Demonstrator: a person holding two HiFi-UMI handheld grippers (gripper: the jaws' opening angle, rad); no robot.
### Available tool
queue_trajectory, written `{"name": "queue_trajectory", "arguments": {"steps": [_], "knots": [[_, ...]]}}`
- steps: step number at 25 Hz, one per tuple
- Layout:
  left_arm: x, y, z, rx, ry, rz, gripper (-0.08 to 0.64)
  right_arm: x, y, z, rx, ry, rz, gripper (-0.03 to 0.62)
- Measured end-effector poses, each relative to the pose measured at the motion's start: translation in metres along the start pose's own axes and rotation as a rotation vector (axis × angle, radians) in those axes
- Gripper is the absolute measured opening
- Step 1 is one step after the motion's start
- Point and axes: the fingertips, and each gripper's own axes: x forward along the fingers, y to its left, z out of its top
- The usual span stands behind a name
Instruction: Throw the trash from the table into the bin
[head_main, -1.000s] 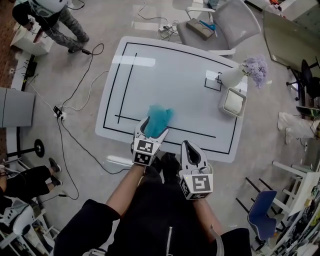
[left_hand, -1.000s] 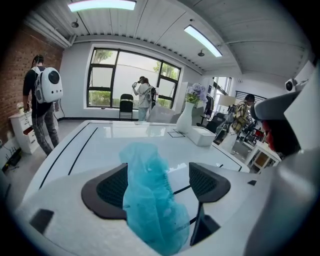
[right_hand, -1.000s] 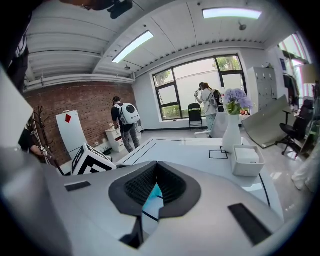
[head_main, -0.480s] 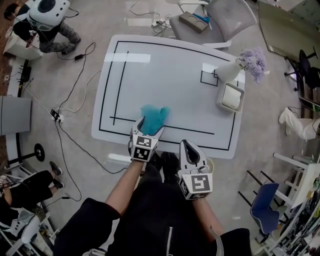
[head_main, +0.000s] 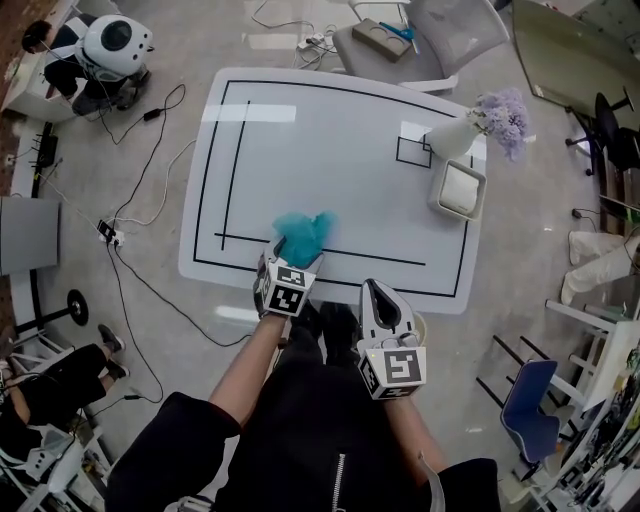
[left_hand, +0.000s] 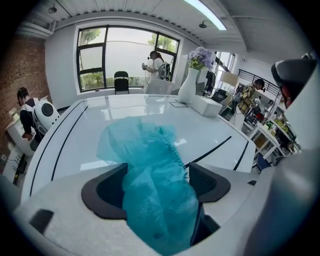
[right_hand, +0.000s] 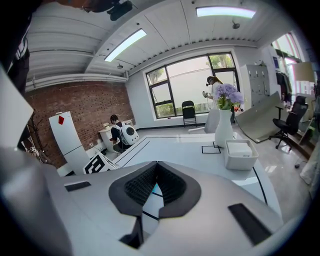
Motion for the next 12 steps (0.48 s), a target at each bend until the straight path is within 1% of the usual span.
{"name": "queue_trajectory", "arguments": {"steps": [4, 9, 11, 12], "knots": [[0.007, -0.002, -0.014, 0.037, 0.044, 0.007, 0.370, -0.002, 0.000, 0.000, 0.005, 0.001, -0.002, 0.009], [0.007, -0.005, -0.016, 0.088, 0.048, 0.016, 0.367, -0.005, 0.000, 0.000, 0.010, 0.005, -0.007, 0.009], [0.007, -0.007, -0.014, 0.103, 0.044, 0.011, 0.352, -0.007, 0.000, 0.000, 0.015, 0.005, -0.010, 0.009], [0.008, -0.010, -0.014, 0.110, 0.040, 0.004, 0.330, -0.008, -0.001, -0.001, 0.020, 0.003, -0.014, 0.009]]}}
